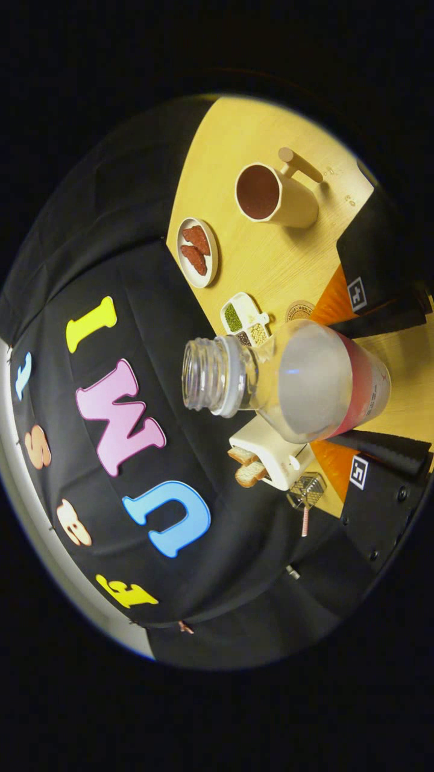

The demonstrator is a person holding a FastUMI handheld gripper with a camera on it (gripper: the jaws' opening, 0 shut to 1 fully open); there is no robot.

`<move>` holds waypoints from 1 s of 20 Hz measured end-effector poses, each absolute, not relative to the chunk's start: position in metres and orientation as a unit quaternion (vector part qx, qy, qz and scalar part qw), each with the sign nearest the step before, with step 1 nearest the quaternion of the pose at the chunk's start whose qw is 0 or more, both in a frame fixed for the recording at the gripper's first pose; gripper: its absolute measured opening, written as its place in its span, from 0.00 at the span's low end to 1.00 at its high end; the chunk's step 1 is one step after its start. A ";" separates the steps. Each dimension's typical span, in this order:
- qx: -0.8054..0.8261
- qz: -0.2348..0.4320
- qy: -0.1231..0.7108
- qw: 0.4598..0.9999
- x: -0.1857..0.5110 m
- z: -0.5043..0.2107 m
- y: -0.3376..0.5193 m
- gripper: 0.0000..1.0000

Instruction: Take the bottle from table, then pour the juice into the cup, finally place the bottle on the coaster

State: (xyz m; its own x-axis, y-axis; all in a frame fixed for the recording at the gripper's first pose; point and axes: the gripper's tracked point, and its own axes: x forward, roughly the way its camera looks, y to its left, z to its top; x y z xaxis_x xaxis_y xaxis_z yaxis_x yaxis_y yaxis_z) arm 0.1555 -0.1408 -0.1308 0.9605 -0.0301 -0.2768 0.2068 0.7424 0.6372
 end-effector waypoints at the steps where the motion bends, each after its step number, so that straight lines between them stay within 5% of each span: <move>1: 0.369 -0.062 0.128 0.919 0.155 -0.131 -0.147 0.71; 20: 0.614 -0.039 0.178 0.768 0.146 -0.167 -0.193 0.71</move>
State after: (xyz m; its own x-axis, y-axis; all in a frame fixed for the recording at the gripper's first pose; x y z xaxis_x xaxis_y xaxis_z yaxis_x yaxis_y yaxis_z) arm 0.1460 -0.1932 -0.1670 0.9334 0.1587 -0.3218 0.2792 0.2419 0.9293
